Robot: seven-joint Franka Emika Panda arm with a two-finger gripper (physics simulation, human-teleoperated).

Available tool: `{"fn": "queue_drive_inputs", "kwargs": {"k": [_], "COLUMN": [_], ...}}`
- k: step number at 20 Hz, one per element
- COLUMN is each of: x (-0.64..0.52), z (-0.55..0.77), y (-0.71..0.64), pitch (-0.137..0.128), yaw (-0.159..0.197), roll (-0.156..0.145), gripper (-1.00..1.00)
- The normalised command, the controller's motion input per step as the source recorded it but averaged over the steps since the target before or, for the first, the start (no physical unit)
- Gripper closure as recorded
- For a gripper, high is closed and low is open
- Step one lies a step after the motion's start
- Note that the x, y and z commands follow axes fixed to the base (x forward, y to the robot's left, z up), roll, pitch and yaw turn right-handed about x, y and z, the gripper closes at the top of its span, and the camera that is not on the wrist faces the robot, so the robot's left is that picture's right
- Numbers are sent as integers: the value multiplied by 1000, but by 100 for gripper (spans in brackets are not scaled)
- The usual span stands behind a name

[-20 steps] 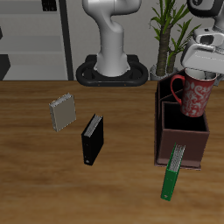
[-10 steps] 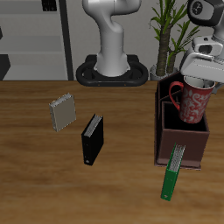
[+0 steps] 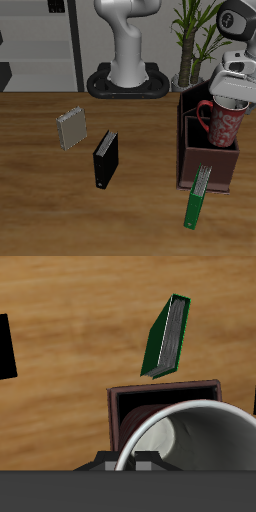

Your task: Place the red mug into the left desk caddy's right compartment and place the green book into the left desk caddy's back compartment

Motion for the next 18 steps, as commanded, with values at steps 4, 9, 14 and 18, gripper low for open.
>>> {"fn": "queue_drive_inputs", "kwargs": {"k": [4, 9, 14, 18], "x": [61, 113, 23, -22], "z": [-123, -172, -179, -85], "y": [64, -66, 79, 75], "pitch": [17, 37, 42, 24], "yaw": [-11, -15, -12, -17], "roll": [11, -9, 39, 40], "gripper": [100, 100, 100, 100]}}
